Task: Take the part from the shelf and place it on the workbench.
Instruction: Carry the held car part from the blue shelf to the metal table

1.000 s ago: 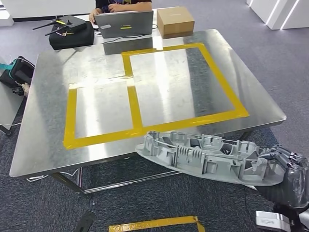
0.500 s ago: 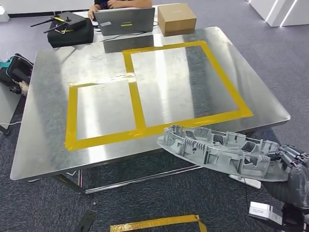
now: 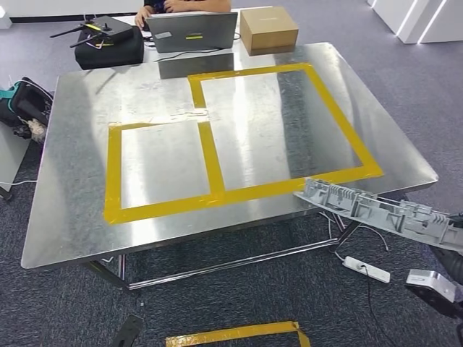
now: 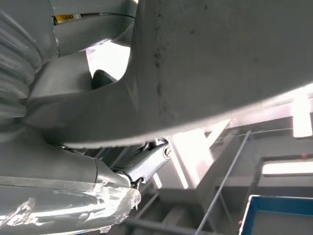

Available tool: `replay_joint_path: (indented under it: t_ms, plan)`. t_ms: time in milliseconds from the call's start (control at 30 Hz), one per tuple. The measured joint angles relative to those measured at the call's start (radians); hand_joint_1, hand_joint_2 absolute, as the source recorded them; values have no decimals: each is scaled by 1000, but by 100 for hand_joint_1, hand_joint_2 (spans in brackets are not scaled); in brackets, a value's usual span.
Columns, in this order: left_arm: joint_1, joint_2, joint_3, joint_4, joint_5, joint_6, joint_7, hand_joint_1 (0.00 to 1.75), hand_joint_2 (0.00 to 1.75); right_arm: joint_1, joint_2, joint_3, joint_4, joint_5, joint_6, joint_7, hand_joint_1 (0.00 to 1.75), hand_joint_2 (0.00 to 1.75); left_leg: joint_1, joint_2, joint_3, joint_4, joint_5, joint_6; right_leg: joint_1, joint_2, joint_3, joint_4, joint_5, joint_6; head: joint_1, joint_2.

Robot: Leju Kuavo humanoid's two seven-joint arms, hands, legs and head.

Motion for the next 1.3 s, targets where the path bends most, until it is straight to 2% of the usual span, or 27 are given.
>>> replay_joint_path:
  t_ms: [233, 333, 433, 533, 567, 600, 667, 700, 733, 767, 833, 867, 900, 933, 1000, 1067, 1133, 1200, 1233, 1267, 1300]
  plan:
    - [-4, 0, -6, 0, -11, -8, 8, 0, 175, -15, -19, -74, 54, 195, -14, 53, 175, 175, 0, 1, 1, 1, 2, 2, 0, 0, -1, 2, 2, 3, 0, 0]
    - [-5, 0, -6, 0, -17, -9, 12, 0, 175, -18, -35, -102, 77, 226, -17, 79, 175, 175, -4, 1, 1, 1, 0, 4, -4, 0, -1, 2, 1, 5, 0, 0]
    - [-6, 1, -6, 0, -18, -10, 14, 0, 175, -23, -46, -123, 97, 233, -17, 90, 175, 175, -10, 1, 1, 3, -4, 11, -9, 1, -1, 1, 0, 12, -1, 0]
    - [-8, 1, -6, 0, -21, -10, 14, 0, 175, -25, -56, -136, 107, 239, -17, 93, 175, 175, -11, 2, 7, -8, -4, 22, -13, 2, 2, 0, -5, 21, 0, 0]
    - [-9, 1, -6, 0, -23, -10, 14, 0, 175, -24, -58, -139, 110, 242, -17, 93, 175, 175, -8, 3, 12, -16, -3, 27, -12, 2, -7, 22, -19, 22, 1, 0]
    - [-10, 1, -6, 0, -24, -10, 14, 0, 175, -23, -60, -141, 111, 247, -17, 92, 175, 175, -6, 3, 16, -22, -2, 31, -12, 1, -28, 66, -42, 23, 3, 0]
    - [-11, 0, -7, 0, -26, -10, 14, 0, 175, -19, -60, -144, 113, 257, -25, 83, 175, 175, -6, 4, 20, -25, -3, 36, -11, 1, -105, 207, -104, 21, 6, 0]
    - [-10, 0, -7, 0, -27, -10, 14, 0, 175, -15, -60, -143, 113, 260, -36, 73, 175, 175, -6, 4, 21, -25, -5, 36, -11, 1, -144, 269, -122, 21, 7, 0]
    - [-10, 0, -7, 0, -27, -10, 14, 0, 175, -11, -59, -142, 112, 261, -51, 61, 175, 175, -7, 4, 22, -25, -7, 35, -11, 1, -170, 299, -119, 21, 7, 0]
    - [-10, -1, -7, 0, -27, -10, 14, 0, 175, -5, -58, -140, 109, 261, -68, 49, 175, 175, -6, 4, 25, -24, -9, 33, -12, 0, -176, 290, -95, 22, 7, 0]
    - [-10, -1, -7, 0, -28, -10, 14, 0, 175, 5, -56, -132, 97, 265, -100, 29, 175, 175, -5, 4, 33, -20, -15, 23, -15, 0, -135, 169, -10, 25, 7, 0]
    - [-11, -1, -7, 0, -29, -10, 14, 0, 175, 8, -54, -127, 91, 267, -111, 24, 175, 175, -6, 3, 35, -15, -19, 17, -15, 1, -111, 108, 22, 25, 7, 0]
    - [-12, -1, -7, 0, -29, -10, 14, 0, 175, 11, -52, -121, 85, 269, -123, 20, 175, 175, -7, 3, 35, -10, -22, 11, -16, 2, -92, 67, 41, 22, 7, 0]
    - [-12, 0, -7, 0, -30, -9, 13, 0, 175, 13, -49, -116, 78, 269, -138, 13, 175, 175, -9, 2, 33, -7, -23, 6, -15, 4, -86, 52, 46, 18, 6, 0]
    - [-12, 0, -7, 0, -30, -8, 9, 0, 175, 17, -38, -105, 54, 260, -178, -21, 175, 175, -10, 1, 30, -5, -20, -3, -14, 6, -88, 59, 47, 3, 6, 0]
    - [-12, 0, -7, 0, -32, -8, 5, 0, 175, 16, -16, -96, 15, 246, -213, -71, 175, 175, -7, 2, 20, 13, -34, -15, -15, 5, -90, 61, 49, -10, 4, 0]
    - [-16, 0, -7, 0, -34, -8, 1, 0, 175, 13, 7, -86, -26, 240, -230, -102, 175, 175, -5, 4, -23, 102, -82, -28, -16, 5, -89, 60, 49, -19, 1, 0]
    - [-18, -2, -7, 0, -35, -8, 0, 0, 175, 7, 27, -78, -54, 233, -235, -124, 175, 175, -2, 4, -95, 238, -134, -33, -15, 3, -88, 60, 46, -25, -1, 0]
    - [-17, -2, -7, 0, -36, -8, 0, 0, 175, 2, 37, -76, -65, 224, -235, -143, 175, 175, -2, 4, -120, 279, -140, -33, -14, 3, -87, 60, 45, -27, -1, 0]
    - [-16, -3, -7, 0, -36, -8, 0, 0, 175, -3, 50, -76, -76, 210, -235, -170, 175, 175, -1, 4, -127, 285, -126, -31, -13, 3, -85, 60, 43, -28, -1, 0]
    - [-16, -3, -8, 0, -37, -8, 0, 0, 175, -8, 62, -75, -88, 196, -235, -200, 175, 175, -2, 4, -114, 250, -95, -27, -12, 4, -83, 61, 41, -29, -1, 0]
